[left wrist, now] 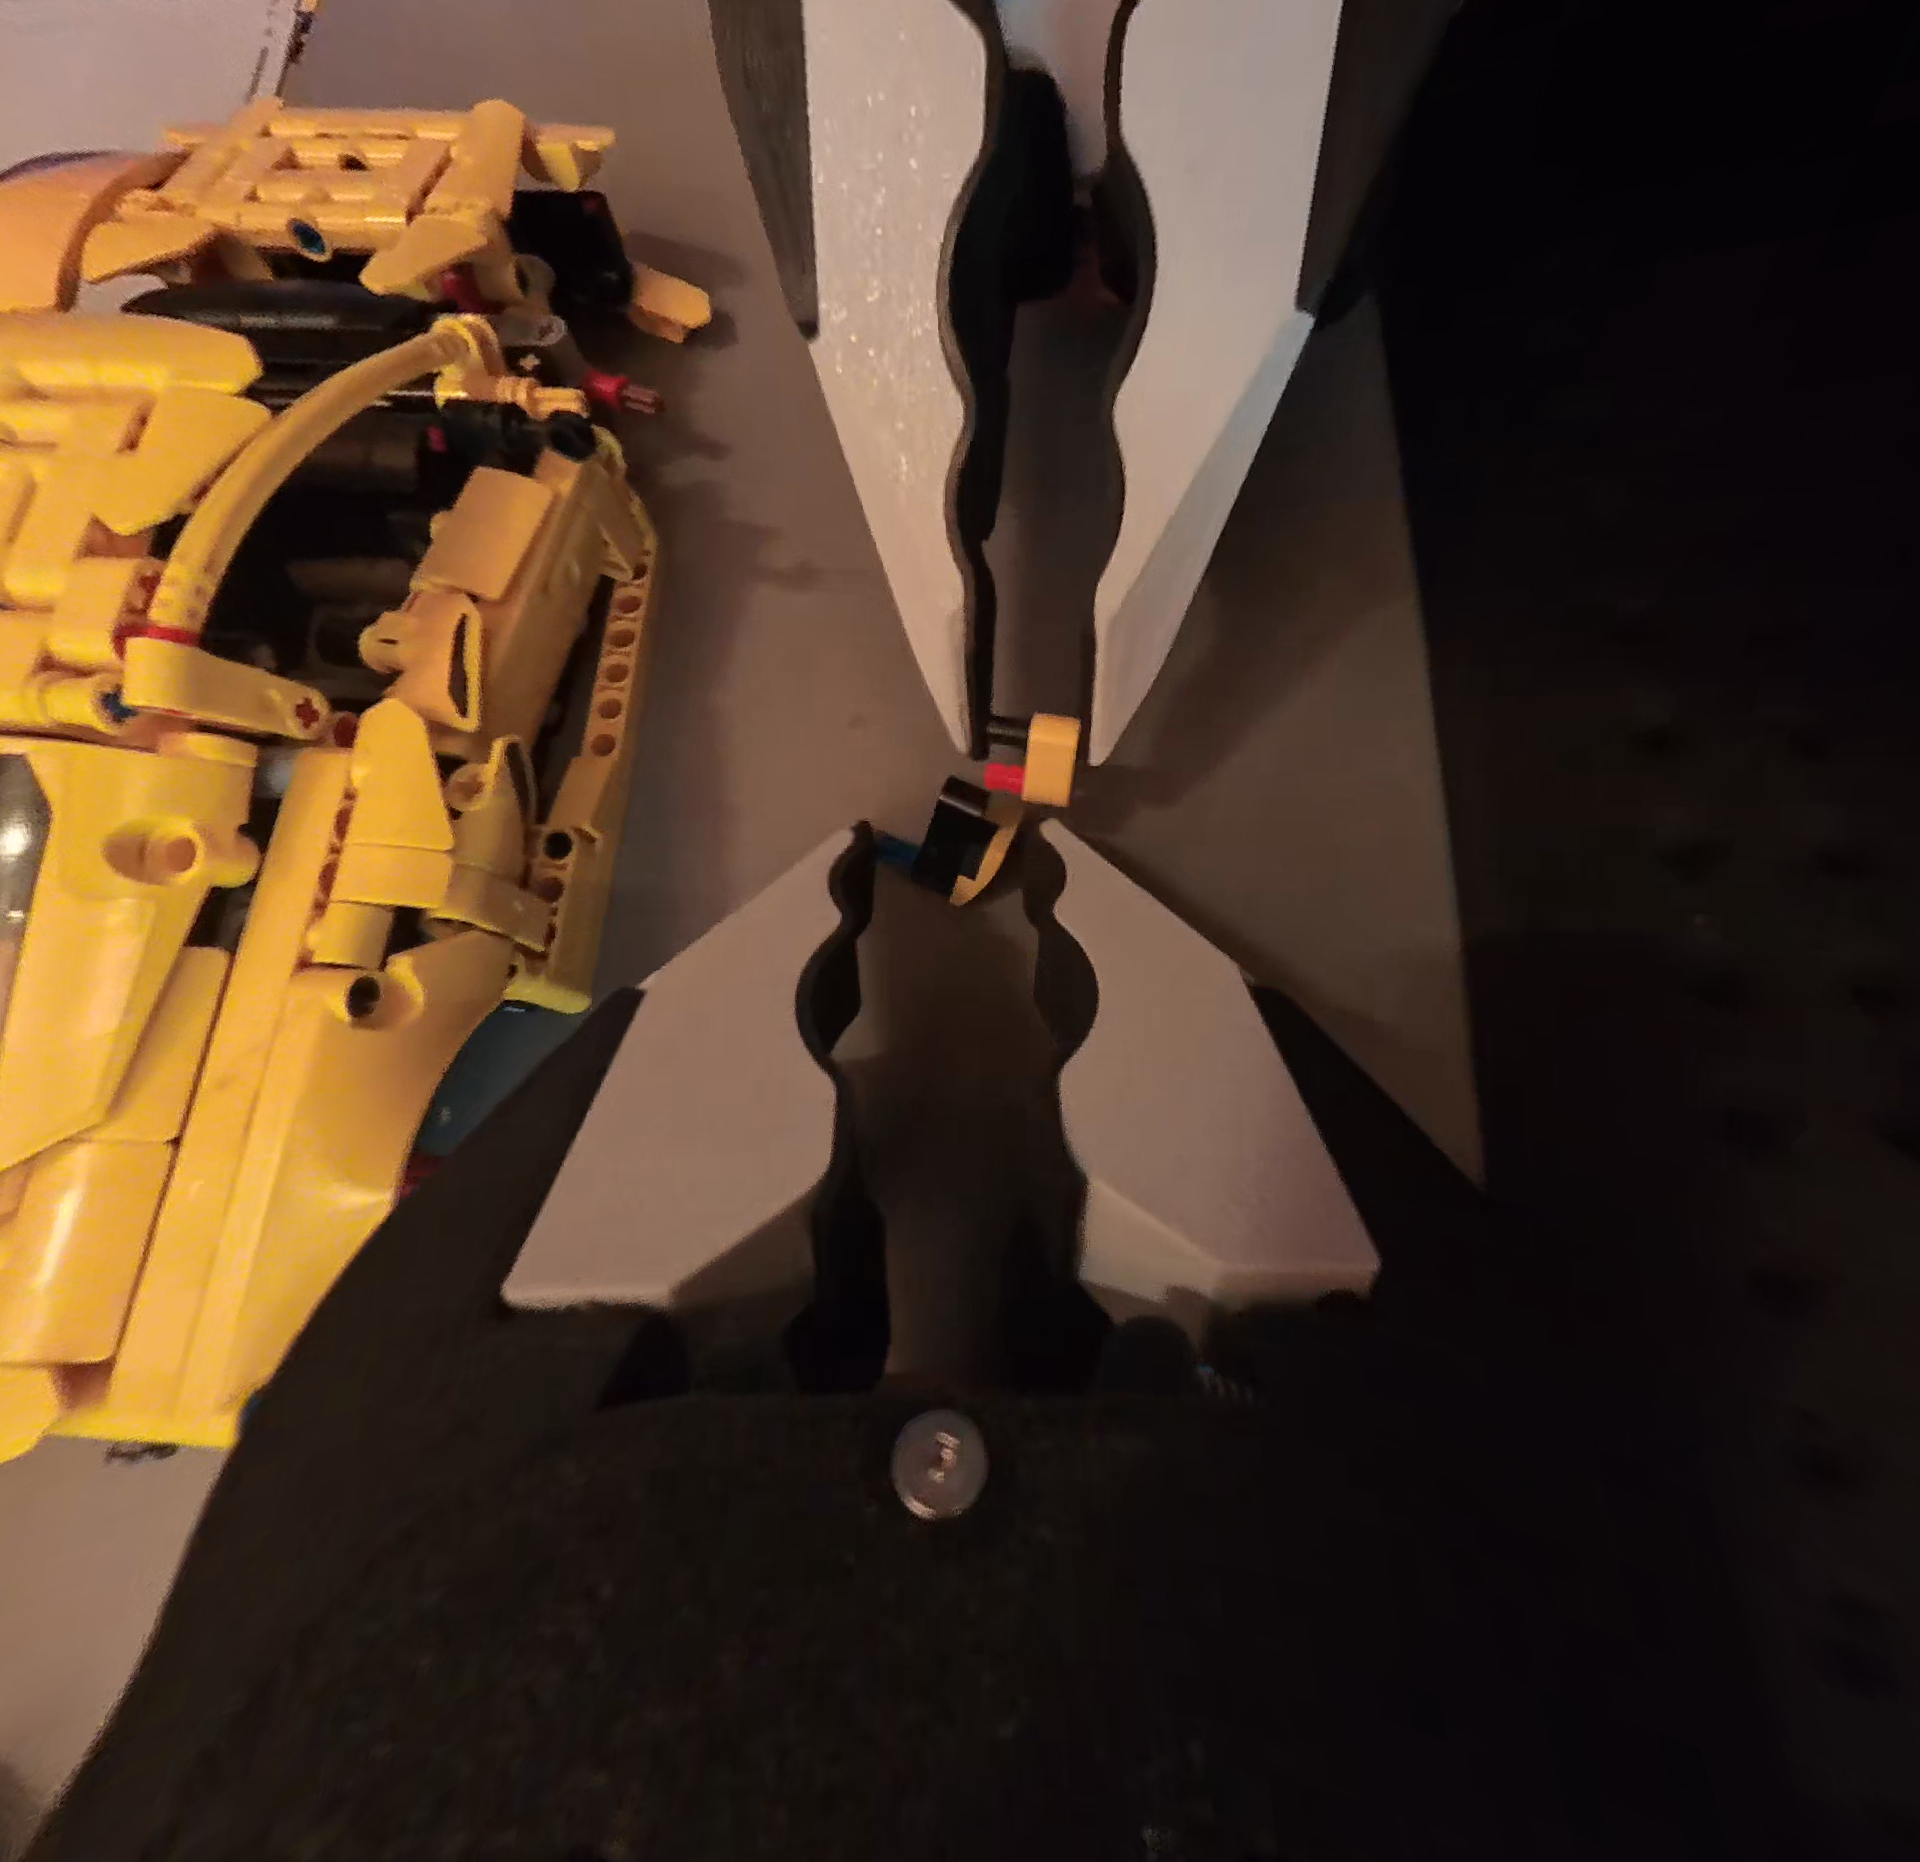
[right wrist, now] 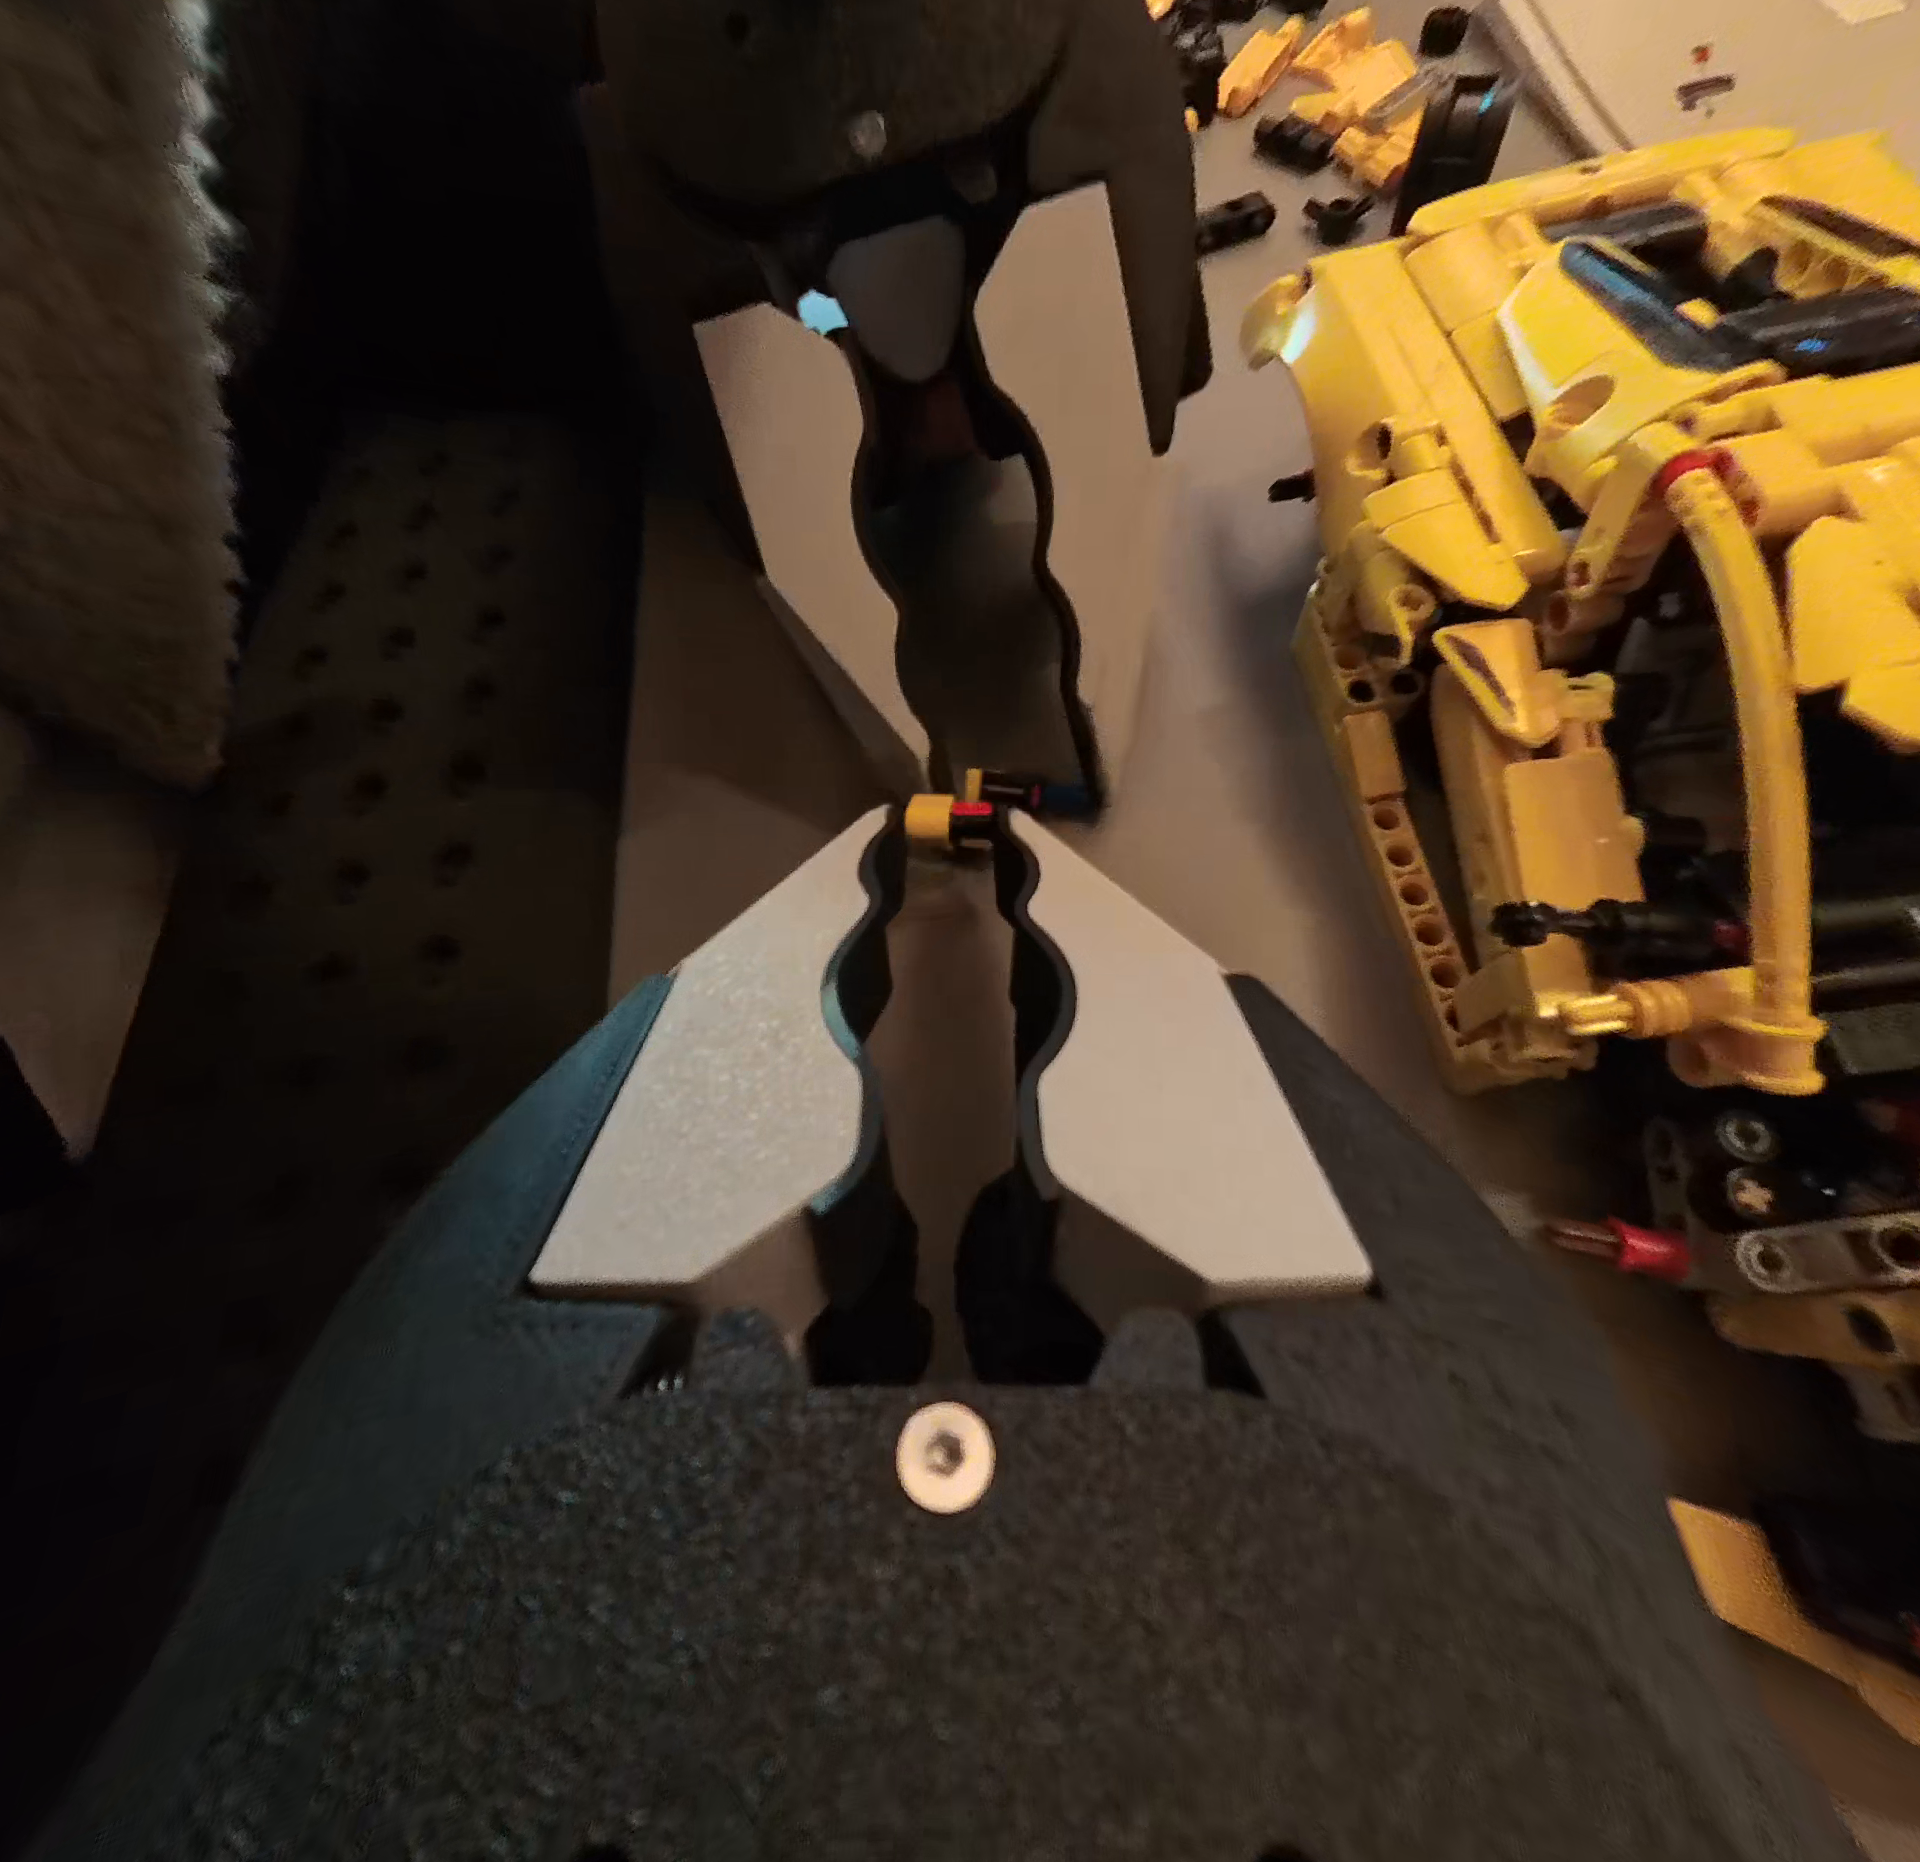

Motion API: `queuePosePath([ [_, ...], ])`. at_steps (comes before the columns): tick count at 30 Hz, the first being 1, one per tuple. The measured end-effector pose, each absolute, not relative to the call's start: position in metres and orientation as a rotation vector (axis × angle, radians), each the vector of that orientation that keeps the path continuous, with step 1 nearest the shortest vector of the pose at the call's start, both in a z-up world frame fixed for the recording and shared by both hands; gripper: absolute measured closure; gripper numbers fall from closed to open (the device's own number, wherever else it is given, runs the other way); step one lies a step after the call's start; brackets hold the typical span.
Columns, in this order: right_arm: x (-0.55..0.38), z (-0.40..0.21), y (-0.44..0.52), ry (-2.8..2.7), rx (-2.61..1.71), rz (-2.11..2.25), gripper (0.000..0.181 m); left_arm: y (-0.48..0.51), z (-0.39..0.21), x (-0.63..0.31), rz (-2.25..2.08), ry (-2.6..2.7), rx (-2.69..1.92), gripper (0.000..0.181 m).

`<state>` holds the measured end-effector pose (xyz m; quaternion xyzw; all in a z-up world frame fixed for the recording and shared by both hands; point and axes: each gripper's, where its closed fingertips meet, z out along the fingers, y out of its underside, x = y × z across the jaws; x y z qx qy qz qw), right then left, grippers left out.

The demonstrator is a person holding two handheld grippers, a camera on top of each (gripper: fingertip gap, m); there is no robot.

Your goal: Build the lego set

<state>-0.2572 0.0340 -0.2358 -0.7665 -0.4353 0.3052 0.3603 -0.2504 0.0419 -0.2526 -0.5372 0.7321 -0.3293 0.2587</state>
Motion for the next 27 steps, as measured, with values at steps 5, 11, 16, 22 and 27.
queuePosePath([
  [5, -0.256, -0.235, 0.034, -1.095, -1.989, 0.807, 0.166, 0.042, -0.253, -0.253, -0.903, 1.959, -1.514, 0.153],
  [11, -0.252, -0.233, 0.035, -1.073, -1.987, 0.802, 0.166, 0.044, -0.251, -0.259, -0.838, 1.948, -1.485, 0.144],
  [16, -0.253, -0.223, 0.034, -1.038, -1.95, 0.854, 0.166, 0.027, -0.228, -0.259, -0.925, 1.936, -1.186, 0.141],
  [22, -0.252, -0.217, 0.029, -1.043, -1.922, 0.863, 0.166, 0.032, -0.247, -0.262, -0.931, 2.053, -1.312, 0.141],
  [27, -0.254, -0.219, 0.026, -1.067, -1.92, 0.85, 0.166, 0.033, -0.249, -0.257, -0.965, 2.088, -1.325, 0.141],
])
